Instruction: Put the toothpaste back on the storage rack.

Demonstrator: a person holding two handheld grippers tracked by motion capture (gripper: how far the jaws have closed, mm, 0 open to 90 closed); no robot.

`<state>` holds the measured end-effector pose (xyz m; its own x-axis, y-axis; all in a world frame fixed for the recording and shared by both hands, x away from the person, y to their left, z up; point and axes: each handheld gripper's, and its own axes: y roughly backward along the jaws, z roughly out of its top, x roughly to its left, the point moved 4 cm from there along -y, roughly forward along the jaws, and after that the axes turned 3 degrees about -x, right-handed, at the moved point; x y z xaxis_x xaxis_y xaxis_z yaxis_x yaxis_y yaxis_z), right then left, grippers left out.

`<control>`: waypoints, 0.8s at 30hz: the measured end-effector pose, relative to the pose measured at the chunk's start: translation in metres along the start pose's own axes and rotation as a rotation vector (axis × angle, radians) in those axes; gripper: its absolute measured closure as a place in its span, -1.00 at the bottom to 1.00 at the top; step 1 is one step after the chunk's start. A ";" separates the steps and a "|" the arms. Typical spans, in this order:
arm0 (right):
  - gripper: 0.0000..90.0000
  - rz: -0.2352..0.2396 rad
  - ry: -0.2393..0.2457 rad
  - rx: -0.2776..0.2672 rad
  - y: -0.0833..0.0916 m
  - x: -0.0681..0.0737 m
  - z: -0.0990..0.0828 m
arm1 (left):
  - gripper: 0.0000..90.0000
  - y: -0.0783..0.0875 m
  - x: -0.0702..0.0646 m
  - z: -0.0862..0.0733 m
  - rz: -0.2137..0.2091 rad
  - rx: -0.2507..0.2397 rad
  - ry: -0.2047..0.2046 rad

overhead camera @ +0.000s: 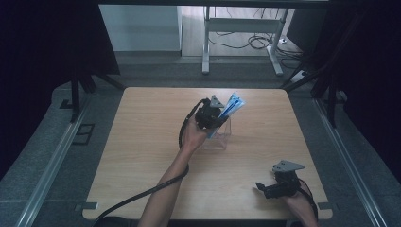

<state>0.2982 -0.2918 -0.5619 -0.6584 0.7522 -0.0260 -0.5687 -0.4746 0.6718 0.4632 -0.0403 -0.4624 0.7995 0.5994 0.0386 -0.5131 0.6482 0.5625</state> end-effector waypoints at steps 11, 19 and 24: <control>-1.00 0.000 0.003 0.001 0.000 0.000 0.000 | 0.56 -0.002 -0.003 -0.007 0.001 0.024 -0.008; -1.00 0.002 0.006 0.003 0.000 0.001 0.000 | 0.55 0.000 -0.007 -0.010 -0.005 0.053 -0.031; -1.00 0.001 0.007 0.004 0.000 0.001 0.000 | 0.54 0.002 -0.008 -0.012 -0.010 0.065 -0.037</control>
<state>0.2978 -0.2911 -0.5623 -0.6622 0.7487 -0.0304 -0.5660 -0.4732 0.6751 0.4518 -0.0382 -0.4710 0.8161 0.5744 0.0630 -0.4848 0.6213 0.6156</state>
